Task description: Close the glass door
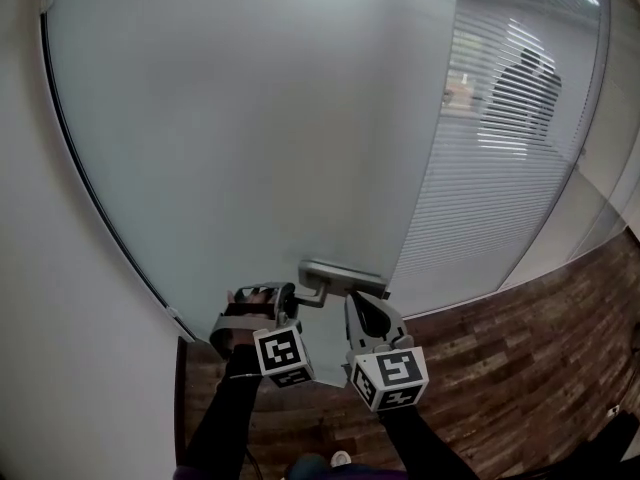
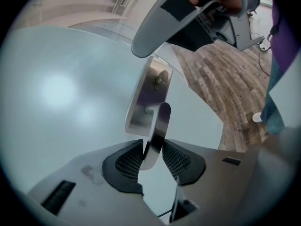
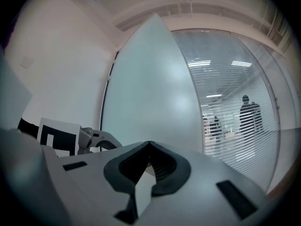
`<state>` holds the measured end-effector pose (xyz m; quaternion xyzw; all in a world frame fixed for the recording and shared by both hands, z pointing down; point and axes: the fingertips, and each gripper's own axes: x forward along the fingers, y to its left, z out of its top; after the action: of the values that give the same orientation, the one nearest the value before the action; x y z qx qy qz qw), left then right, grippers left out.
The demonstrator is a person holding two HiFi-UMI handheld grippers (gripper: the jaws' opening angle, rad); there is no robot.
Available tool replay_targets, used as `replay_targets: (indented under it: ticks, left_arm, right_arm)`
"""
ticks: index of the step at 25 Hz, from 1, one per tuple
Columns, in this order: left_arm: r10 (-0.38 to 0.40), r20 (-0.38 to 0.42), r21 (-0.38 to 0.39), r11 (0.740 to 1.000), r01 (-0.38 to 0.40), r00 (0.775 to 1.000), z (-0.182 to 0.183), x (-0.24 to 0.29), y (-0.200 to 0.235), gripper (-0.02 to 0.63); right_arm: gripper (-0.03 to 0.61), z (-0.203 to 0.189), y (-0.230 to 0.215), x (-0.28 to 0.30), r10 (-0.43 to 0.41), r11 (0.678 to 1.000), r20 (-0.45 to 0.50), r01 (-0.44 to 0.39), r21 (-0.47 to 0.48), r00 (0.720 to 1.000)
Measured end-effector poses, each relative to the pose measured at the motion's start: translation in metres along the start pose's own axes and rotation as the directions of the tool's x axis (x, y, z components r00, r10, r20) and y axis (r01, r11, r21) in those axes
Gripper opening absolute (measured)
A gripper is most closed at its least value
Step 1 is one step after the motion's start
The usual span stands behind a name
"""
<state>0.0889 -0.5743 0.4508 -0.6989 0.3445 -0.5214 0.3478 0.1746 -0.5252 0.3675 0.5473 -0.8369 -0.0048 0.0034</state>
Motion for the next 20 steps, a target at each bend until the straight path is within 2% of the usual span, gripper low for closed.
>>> replay_targets:
  ticks: [11,20]
  left_arm:
    - [-0.015,0.006,-0.113,0.993,0.016,1.000,0.009,0.045,0.018,0.124]
    - [-0.007,-0.016,-0.113,0.994,0.006,1.000,0.010,0.087,0.046,0.124]
  right_arm:
    - [-0.003,-0.004,-0.023,0.047,0.006,1.000,-0.002,-0.006,0.020,1.000]
    - [-0.003,0.006,-0.055,0.099,-0.049,0.999,0.000,0.049,0.005,0.999]
